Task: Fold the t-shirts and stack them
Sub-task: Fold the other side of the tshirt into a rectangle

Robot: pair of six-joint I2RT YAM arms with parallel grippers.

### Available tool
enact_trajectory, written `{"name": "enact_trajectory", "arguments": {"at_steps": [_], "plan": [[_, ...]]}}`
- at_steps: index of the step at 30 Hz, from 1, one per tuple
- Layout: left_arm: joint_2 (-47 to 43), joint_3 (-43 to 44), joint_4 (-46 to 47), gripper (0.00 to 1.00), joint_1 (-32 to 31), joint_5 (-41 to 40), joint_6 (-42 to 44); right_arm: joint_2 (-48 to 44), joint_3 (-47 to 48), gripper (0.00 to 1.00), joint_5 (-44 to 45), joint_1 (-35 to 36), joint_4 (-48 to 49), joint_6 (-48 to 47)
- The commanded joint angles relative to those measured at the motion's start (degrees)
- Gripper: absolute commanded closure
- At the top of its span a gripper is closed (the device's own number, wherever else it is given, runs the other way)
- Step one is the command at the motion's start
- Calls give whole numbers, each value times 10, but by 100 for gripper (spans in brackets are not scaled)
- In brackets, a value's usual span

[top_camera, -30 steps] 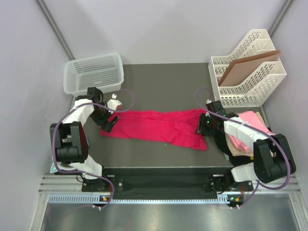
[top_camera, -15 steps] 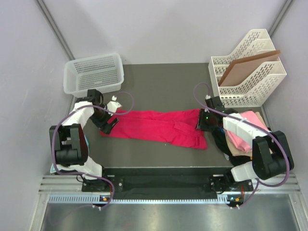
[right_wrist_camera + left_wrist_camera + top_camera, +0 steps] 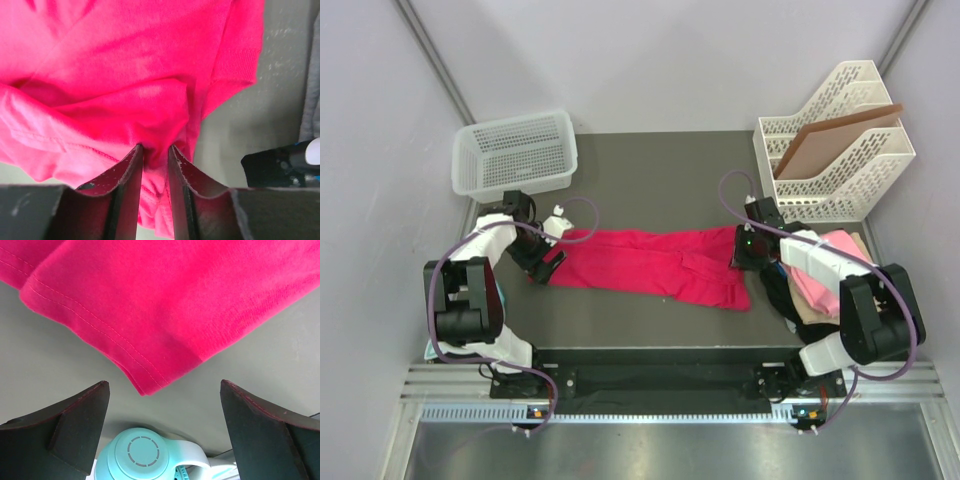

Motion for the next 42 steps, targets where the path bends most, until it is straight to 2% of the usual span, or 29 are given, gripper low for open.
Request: {"name": "enact_trajectory", "arguments": {"at_steps": [1,6,10,16,25,35,42], "plan": [[-27,-6,8,4,0,-4,7,-2,45,73,22,5,-3,-14],[-25,-8,10,4,0,-2,7,-5,55,73,28,2,-10,-19],[-27,-9,10,4,0,-2,7,6,56,86,31,1,-4,-19],[-30,-17,18,4,0,-15,13,16,51,100,30,1,5,-15],[-32,-21,19,4,0,-15,12,21,57,100,35,-8,9,-18],[-41,-29,21,3,0,-25,19,79,139,100,63,-15,-1,-34],[-35,-33,24,4,0,-26,20,104,141,100,76,-15,-1,-46]]}}
